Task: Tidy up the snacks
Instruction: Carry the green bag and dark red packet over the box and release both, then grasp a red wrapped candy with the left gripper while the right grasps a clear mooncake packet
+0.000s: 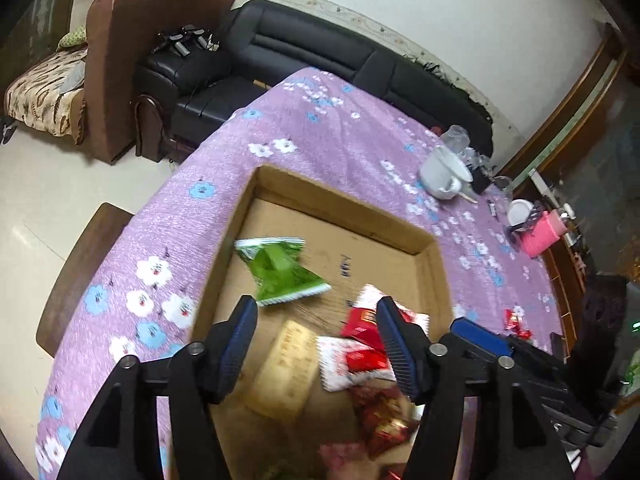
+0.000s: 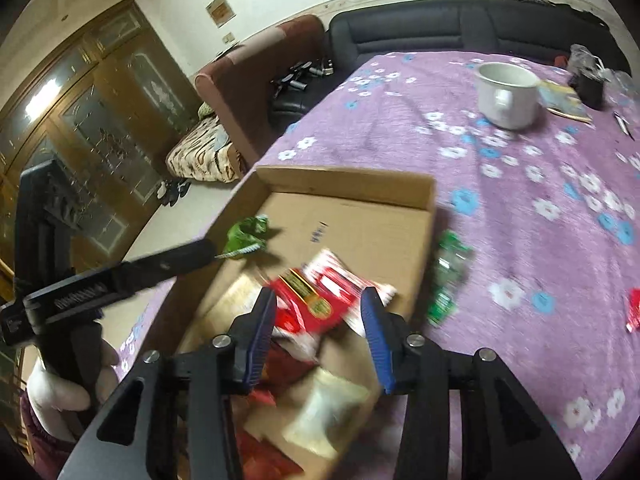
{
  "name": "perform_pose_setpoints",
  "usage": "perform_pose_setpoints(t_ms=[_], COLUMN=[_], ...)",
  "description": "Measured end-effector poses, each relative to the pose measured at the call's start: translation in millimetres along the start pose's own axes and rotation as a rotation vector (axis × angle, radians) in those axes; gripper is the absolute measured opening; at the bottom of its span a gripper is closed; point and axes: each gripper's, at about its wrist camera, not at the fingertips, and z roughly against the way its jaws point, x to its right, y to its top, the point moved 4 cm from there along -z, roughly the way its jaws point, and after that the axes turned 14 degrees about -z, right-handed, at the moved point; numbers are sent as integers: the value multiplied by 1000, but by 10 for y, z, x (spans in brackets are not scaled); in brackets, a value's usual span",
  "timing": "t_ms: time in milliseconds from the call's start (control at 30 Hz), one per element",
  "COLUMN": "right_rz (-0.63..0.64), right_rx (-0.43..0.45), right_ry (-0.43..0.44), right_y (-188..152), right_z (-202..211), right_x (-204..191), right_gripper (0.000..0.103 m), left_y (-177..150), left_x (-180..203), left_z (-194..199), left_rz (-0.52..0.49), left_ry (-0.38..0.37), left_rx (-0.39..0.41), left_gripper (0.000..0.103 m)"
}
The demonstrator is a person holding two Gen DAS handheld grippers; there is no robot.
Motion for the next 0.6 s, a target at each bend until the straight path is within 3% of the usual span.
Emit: perform_pose_setpoints(t_ms=[167,367,533,600], right_rz=[-60,-132,-202,-202], right_rx=[14,75,183,269], right_ry=[8,4,-10,-35], right_y=[-187,-389,-467,-459], right_z=[348,923,1658,2100], right_x=[400,966,1467,1618], right_gripper=[43,43,43,43], left_y=[-71,-208,-365,-445], left_x=[380,1156,1822,2042], left_z=[143,229,91,16], left_rz=[-24,-133,-222,-243], left_ry=[-63,-158,-242,-268], left_rx=[10,-1,-52,-70], left_gripper=[71,77,79,79])
